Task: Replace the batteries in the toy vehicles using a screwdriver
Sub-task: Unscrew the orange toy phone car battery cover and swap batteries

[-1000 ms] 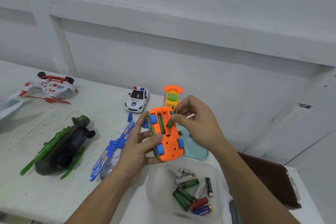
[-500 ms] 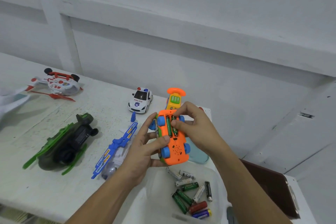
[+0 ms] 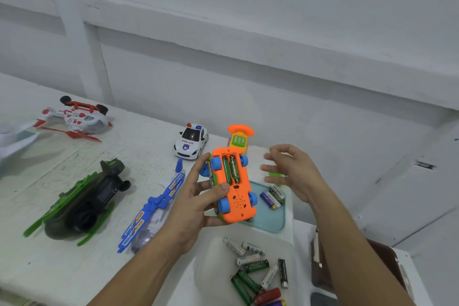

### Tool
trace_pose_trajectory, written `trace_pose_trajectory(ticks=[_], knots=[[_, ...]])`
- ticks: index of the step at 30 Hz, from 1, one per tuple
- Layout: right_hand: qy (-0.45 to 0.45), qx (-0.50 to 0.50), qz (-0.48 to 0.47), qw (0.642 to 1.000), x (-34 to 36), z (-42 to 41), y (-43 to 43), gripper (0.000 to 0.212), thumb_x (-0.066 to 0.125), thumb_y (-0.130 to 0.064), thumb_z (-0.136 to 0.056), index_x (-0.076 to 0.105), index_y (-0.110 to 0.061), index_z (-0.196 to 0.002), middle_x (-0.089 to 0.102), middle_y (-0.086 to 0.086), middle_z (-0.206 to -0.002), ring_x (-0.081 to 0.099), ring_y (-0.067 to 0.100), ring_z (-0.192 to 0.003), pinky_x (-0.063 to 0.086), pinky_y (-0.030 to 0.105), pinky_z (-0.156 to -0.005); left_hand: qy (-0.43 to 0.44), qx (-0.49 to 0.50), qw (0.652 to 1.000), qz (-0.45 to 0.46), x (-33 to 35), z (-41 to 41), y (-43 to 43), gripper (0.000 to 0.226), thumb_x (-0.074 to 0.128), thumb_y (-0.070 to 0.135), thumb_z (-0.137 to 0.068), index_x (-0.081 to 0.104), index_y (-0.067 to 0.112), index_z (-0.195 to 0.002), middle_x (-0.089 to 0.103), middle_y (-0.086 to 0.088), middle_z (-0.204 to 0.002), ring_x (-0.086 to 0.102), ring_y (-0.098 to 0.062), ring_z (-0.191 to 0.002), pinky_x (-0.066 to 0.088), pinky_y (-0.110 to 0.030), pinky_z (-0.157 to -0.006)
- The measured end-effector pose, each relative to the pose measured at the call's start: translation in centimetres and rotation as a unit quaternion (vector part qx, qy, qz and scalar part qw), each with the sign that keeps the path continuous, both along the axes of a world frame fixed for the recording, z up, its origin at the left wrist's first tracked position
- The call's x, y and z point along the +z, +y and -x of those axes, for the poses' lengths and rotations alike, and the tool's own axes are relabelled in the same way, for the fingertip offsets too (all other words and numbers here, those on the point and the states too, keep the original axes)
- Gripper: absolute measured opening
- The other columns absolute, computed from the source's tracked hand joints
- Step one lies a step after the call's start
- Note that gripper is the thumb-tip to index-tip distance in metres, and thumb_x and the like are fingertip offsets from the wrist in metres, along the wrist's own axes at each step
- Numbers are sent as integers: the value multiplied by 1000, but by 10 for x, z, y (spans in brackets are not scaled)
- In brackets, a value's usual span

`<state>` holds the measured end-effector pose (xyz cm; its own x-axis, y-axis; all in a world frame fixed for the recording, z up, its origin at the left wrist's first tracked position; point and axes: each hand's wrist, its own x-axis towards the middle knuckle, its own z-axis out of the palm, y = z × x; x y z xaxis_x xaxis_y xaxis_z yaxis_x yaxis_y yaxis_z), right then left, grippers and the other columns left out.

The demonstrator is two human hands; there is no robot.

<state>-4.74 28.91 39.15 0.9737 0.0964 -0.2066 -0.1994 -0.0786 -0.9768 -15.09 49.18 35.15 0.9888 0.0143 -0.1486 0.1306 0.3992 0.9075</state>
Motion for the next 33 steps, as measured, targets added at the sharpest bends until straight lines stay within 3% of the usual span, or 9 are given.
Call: trace_pose_trajectory(ticks=[1,4,11,17,22,25,27,29,33], knots=[[-32,-33,126,991,-11,-11,-11,10,67,-21,-92,62,-12,-92,67,9,-96,69,20,-73,56,34,-60,4,2,1000,3,-1,-1,-1,68,74,22,-69,53,56,-124,67,-15,-114,72,-32,-95,58,-55,-68],[-80,-38,457,885,-45,-34,-36,11,57,-16,-93,64,-13,-86,69,8,-94,60,22,-82,42,28,-68,14,8,1000,6,-4,-1,-2,68,73,21,-71,52,54,-127,69,-16,-112,72,-33,-95,58,-55,-68],[-42,-28,609,791,-60,-44,-23,17,44,-22,-97,58,-11,-95,61,6,-94,55,24,-80,41,28,-66,21,12,1000,1,-4,-4,-8,68,72,22,-71,51,52,-127,69,-16,-111,72,-34,-93,59,-52,-65],[2,23,682,731,-56,-51,-3,43,41,-8,-95,48,-17,-137,62,3,-104,56,20,-84,41,28,-64,26,13,1000,2,-5,-6,-12,66,72,21,-73,52,52,-127,70,-17,-110,72,-36,-93,58,-53,-66],[17,15,647,762,-59,-58,1,57,40,-9,-96,30,-26,-150,61,5,-111,53,21,-85,41,28,-68,31,24,999,2,-5,-5,-12,64,71,21,-72,53,52,-125,71,-15,-107,72,-35,-92,59,-53,-66],[1,-10,605,796,-66,-62,-1,50,45,-24,-98,35,-24,-147,55,4,-96,49,21,-80,39,28,-61,34,30,999,5,-5,-4,-11,64,71,20,-72,53,51,-125,73,-13,-103,72,-36,-91,58,-53,-65],[-10,-16,565,825,-68,-64,-4,39,54,-40,-95,50,-18,-127,52,3,-90,50,23,-80,38,29,-61,36,32,999,6,-5,-4,-10,64,71,20,-71,53,51,-124,74,-11,-101,73,-36,-90,59,-53,-65],[-23,-12,498,867,-68,-67,-8,26,62,-45,-89,52,-21,-89,56,6,-86,52,26,-78,42,31,-63,38,32,999,8,-4,-3,-11,65,72,19,-71,53,50,-125,73,-13,-102,73,-36,-90,59,-54,-65],[-6,-53,189,980,-51,-61,-16,25,71,-6,-85,49,-11,-73,60,8,-74,56,24,-59,45,29,-49,40,31,999,17,-4,-4,-12,67,72,19,-70,53,49,-126,70,-18,-107,72,-38,-90,59,-54,-64]])
